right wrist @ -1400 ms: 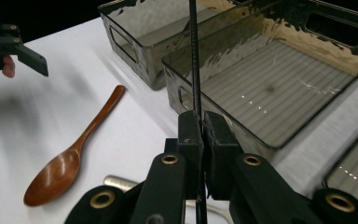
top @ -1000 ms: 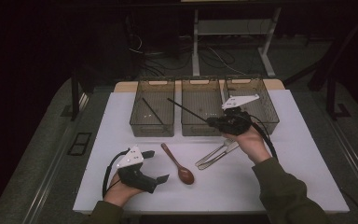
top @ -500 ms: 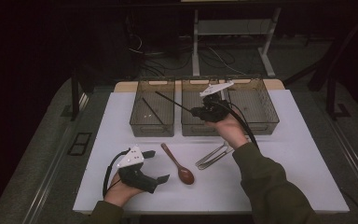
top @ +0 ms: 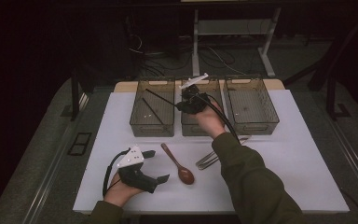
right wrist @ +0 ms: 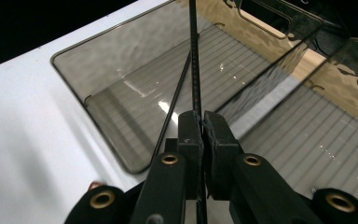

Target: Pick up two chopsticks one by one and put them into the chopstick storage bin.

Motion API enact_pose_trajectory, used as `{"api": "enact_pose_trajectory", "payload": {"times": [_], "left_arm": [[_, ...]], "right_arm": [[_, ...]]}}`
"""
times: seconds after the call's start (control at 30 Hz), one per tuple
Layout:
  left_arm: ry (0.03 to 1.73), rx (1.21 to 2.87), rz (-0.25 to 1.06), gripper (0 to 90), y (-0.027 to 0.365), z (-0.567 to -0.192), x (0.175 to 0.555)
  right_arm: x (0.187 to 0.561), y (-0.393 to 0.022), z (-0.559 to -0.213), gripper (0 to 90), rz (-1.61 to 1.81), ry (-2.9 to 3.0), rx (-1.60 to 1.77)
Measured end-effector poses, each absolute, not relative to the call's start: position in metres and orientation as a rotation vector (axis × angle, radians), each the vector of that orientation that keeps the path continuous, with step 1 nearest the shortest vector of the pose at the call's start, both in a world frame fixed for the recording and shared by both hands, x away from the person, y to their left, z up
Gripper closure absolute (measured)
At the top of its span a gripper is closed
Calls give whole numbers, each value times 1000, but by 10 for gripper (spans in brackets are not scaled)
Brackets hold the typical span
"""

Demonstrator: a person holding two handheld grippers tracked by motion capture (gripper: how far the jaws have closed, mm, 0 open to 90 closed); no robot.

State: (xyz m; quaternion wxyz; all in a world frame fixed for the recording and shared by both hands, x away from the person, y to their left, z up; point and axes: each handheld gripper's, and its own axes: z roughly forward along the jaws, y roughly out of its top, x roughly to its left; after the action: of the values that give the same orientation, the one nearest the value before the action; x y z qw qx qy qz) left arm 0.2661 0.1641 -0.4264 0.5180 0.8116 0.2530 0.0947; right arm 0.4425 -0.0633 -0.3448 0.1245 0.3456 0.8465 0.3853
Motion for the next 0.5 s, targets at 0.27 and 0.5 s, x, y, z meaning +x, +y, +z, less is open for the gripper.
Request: {"api": "enact_pose_trajectory", "payload": {"times": [0.27,0.5], "left_arm": [[609,1941,221,0,163,-426,265],[603,1934,218,0,163,-426,265]], "right_arm": [[457,-36,-358,850,1042,2504,1028],[469,-17,-368,850,982,2530,1060]]}}
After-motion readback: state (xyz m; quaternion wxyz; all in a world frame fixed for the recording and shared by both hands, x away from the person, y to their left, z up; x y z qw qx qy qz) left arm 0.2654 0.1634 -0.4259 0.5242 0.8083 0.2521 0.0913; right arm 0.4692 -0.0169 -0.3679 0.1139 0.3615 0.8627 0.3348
